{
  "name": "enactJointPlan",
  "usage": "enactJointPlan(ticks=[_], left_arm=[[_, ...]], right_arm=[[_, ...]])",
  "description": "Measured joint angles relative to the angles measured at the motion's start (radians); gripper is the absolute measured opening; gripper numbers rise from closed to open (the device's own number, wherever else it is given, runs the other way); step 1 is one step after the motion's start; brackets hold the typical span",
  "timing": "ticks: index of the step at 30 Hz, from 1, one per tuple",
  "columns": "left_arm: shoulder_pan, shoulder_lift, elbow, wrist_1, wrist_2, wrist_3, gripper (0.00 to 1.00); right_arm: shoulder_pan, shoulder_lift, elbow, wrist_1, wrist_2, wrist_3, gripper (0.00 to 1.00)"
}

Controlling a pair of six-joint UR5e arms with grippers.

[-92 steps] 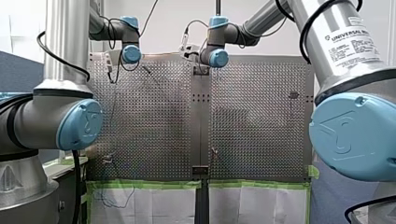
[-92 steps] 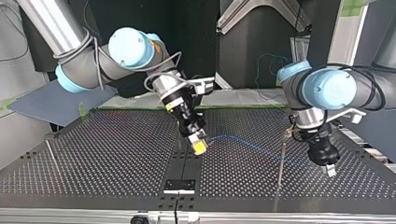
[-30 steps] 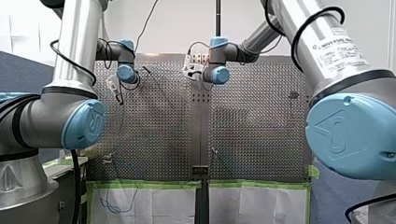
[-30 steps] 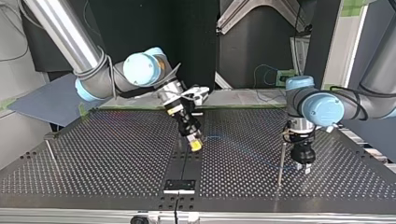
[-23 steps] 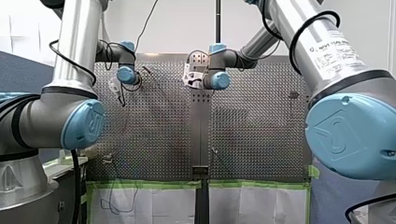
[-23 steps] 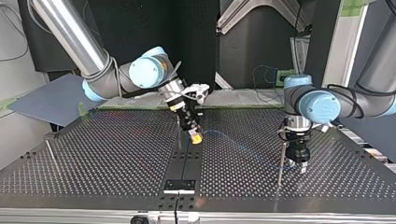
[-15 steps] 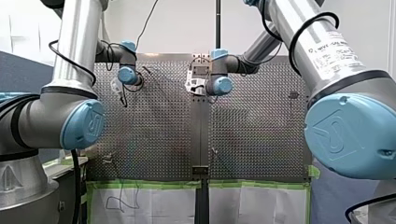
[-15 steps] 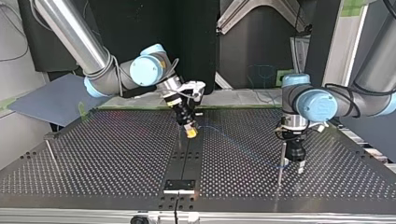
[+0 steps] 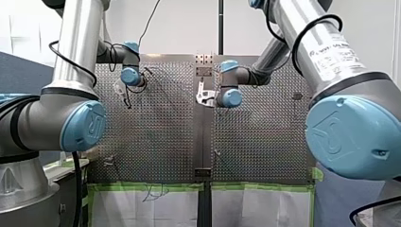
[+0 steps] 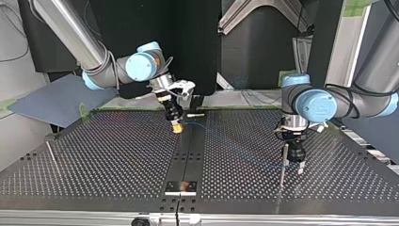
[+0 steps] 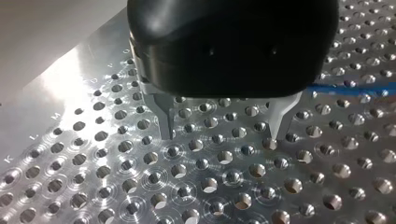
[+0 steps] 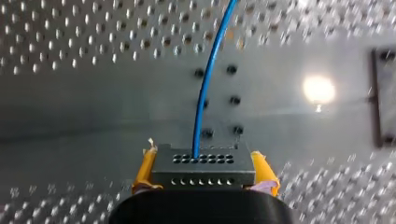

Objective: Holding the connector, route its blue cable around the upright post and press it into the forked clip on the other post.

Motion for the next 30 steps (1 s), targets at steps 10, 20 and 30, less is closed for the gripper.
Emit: enactJointPlan(ticks=[10,20,30], left_arm=[[-0.007,0.000,0.000,0.000,-0.002,-0.007,1.00],[-0.009,0.000,0.000,0.000,-0.006,-0.008,1.00],[-0.010,0.000,0.000,-0.001,-0.010,-0.008,1.00]], right_arm=[[-0.081,0.001,0.096,-0.096,0.036,0.091,0.00],[-0.162,0.005,0.178,-0.177,0.044,0.122,0.00],[-0.249,0.034,0.265,-0.264,0.096,0.076,0.00]])
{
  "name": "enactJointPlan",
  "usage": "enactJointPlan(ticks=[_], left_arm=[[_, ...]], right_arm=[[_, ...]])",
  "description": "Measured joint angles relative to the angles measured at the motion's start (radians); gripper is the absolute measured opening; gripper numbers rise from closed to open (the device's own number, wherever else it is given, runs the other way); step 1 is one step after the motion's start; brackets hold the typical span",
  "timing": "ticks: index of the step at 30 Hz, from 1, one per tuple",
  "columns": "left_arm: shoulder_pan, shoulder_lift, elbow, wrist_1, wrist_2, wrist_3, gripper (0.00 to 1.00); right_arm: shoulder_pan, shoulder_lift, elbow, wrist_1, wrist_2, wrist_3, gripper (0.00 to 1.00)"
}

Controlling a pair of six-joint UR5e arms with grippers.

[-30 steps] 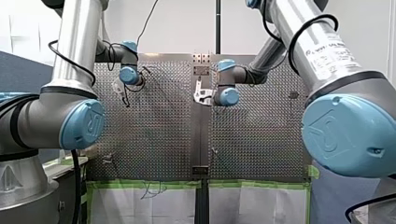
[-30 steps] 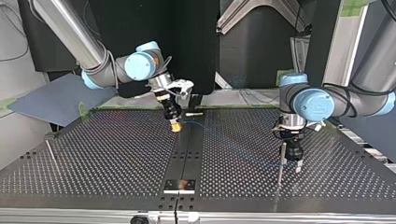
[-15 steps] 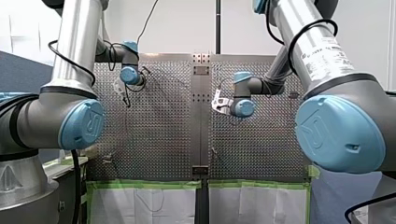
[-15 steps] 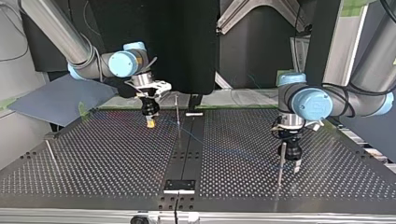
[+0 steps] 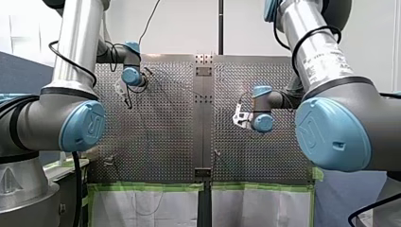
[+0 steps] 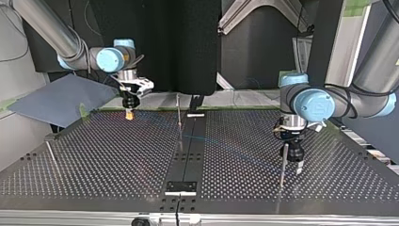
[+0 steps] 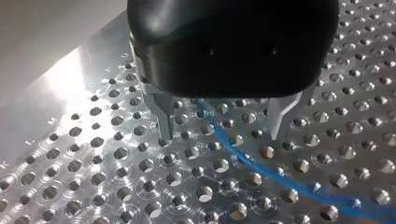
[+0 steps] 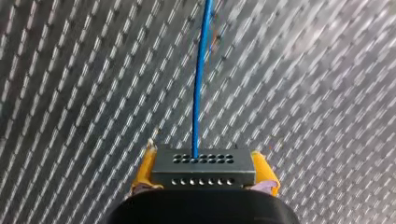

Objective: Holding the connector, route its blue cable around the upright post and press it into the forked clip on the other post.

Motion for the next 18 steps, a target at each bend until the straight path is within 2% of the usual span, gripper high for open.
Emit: enactJointPlan(ticks=[4,7,11,18], left_arm=[[-0.001,0.000,0.000,0.001,0.000,0.001,1.00],[-0.001,0.000,0.000,0.002,0.000,0.001,1.00],[-0.002,0.000,0.000,0.002,-0.001,0.001,1.00],[-0.002,0.000,0.000,0.002,-0.017,0.001,1.00]], right_arm=[[-0.032,0.015,0.038,-0.038,0.011,-0.010,0.00],[-0.042,0.036,0.064,-0.064,0.030,-0.016,0.00],[-0.043,0.068,0.097,-0.098,0.043,-0.019,0.00],[-0.042,0.127,0.158,-0.158,0.044,-0.019,0.00]])
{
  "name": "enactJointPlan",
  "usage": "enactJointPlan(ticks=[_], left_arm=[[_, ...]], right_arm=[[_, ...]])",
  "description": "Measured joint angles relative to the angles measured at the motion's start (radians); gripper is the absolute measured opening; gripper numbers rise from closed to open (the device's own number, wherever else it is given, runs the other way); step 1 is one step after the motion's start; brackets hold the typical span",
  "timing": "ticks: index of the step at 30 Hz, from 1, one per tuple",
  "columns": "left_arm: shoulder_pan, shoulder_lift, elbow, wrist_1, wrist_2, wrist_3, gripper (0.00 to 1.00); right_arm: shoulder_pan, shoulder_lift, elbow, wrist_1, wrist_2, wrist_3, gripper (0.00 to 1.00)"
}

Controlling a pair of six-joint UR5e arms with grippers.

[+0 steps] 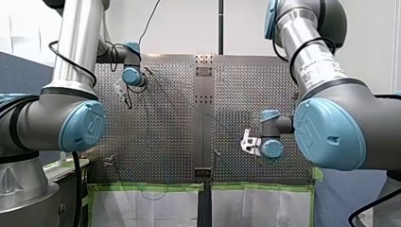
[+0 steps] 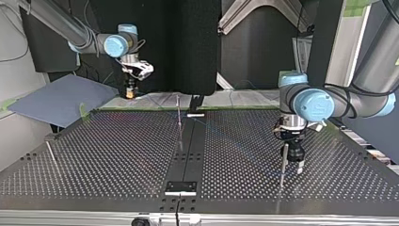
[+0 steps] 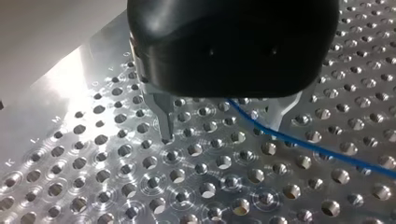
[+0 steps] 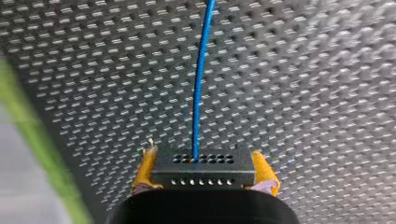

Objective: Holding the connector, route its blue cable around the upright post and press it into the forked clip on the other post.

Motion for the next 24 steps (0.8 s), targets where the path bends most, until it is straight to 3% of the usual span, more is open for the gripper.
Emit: enactJointPlan(ticks=[11,20,24], left_arm=[[0.000,0.000,0.000,-0.001,-0.004,0.000,1.00],[0.000,0.000,0.000,0.000,-0.004,-0.001,1.00],[0.000,0.000,0.000,0.001,-0.005,-0.001,1.00]], right_arm=[[0.003,0.088,0.088,-0.089,-0.022,0.001,0.00],[0.017,0.169,0.169,-0.169,-0.081,-0.006,0.00],[0.023,0.205,0.203,-0.205,-0.091,-0.011,0.00]])
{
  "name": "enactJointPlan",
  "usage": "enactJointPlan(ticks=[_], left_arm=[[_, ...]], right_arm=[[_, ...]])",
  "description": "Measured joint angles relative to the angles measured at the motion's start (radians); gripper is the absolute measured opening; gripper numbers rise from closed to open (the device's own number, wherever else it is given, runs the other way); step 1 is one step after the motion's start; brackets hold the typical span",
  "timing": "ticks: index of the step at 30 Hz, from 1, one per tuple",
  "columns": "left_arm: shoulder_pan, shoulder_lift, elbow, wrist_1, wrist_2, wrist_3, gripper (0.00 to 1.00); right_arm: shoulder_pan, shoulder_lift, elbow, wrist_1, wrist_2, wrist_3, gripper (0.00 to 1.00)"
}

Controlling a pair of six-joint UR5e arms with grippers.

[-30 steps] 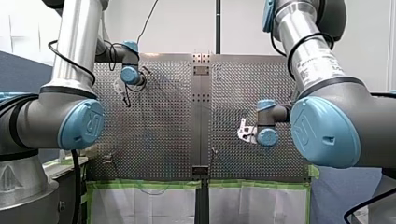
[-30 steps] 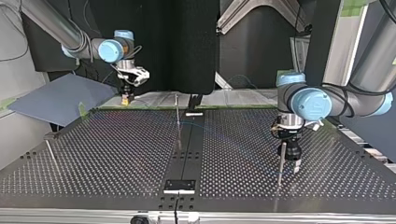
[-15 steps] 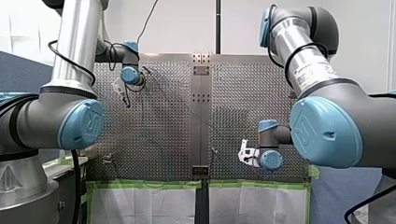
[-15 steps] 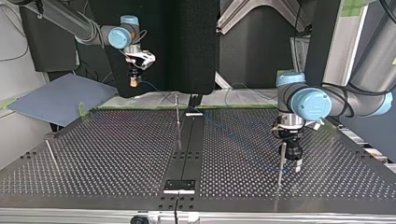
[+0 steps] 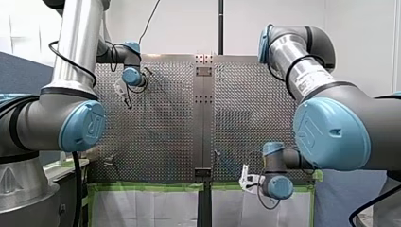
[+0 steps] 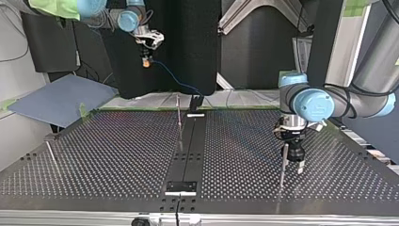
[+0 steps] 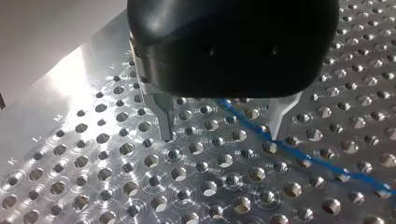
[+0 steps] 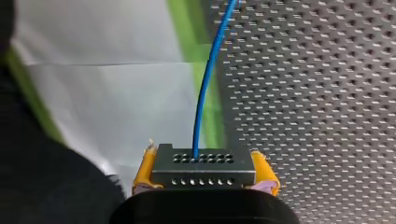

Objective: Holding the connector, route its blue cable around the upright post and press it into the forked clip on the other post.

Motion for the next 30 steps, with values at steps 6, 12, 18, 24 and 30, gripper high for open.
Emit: enactJointPlan(ticks=[6,12,18,24,30], left_arm=[[0.000,0.000,0.000,0.000,0.000,0.000,1.00],[-0.001,0.000,-0.005,0.003,0.001,0.000,1.00],[-0.001,0.000,-0.016,0.015,0.008,-0.010,1.00],[-0.002,0.000,-0.016,0.017,0.013,-0.012,1.00],[-0.004,0.000,-0.017,0.018,0.014,-0.012,1.00]], right_arm=[[0.008,0.056,0.006,-0.060,0.000,-0.005,0.00],[0.011,0.105,-0.011,-0.110,0.008,-0.010,0.00],[0.017,0.144,-0.020,-0.163,0.007,-0.010,0.00],[0.025,0.181,-0.047,-0.186,0.010,-0.014,0.00],[0.028,0.230,-0.091,-0.202,0.017,-0.033,0.00]])
